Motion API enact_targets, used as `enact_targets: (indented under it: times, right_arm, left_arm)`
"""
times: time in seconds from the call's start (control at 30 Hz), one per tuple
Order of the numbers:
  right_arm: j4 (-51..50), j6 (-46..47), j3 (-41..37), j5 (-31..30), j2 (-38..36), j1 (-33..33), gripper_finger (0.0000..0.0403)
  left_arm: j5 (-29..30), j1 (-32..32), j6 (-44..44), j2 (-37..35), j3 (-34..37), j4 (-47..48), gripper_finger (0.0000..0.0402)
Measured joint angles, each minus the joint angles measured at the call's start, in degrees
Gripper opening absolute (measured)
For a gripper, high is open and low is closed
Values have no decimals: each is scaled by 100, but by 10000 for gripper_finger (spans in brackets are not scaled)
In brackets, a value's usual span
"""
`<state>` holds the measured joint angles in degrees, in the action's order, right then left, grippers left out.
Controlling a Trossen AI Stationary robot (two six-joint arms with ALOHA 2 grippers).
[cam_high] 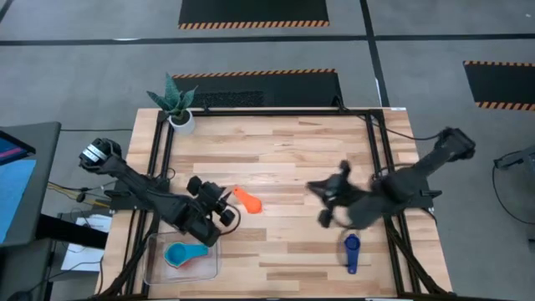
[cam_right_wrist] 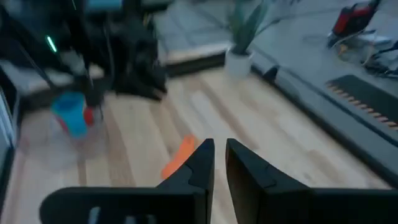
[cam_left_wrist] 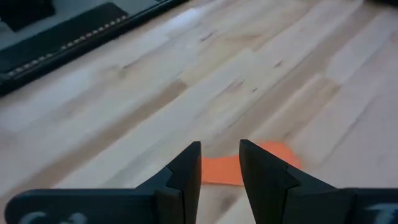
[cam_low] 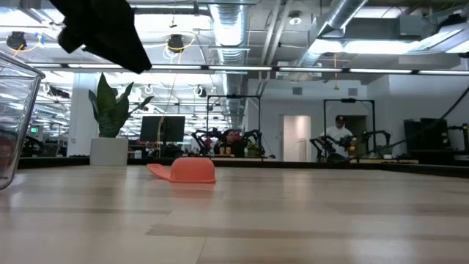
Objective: Nest measuring cups in basket
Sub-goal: Stack the orange measuring cup on top of the light blue measuring cup in the transparent bin
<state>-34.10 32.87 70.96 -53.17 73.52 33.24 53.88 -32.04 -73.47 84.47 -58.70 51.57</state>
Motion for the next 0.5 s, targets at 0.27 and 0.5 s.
enact_targets:
  times: [0.27,0.5]
  right_arm:
    - [-42,170,0,-701,-935,779,8]
    - [-32,161,-4,-780,-989,1120,18]
  left_arm:
    - [-1266,1163,2677,0,0,-299,100]
    - [-3265,2298,4301,44,317,-1154,100]
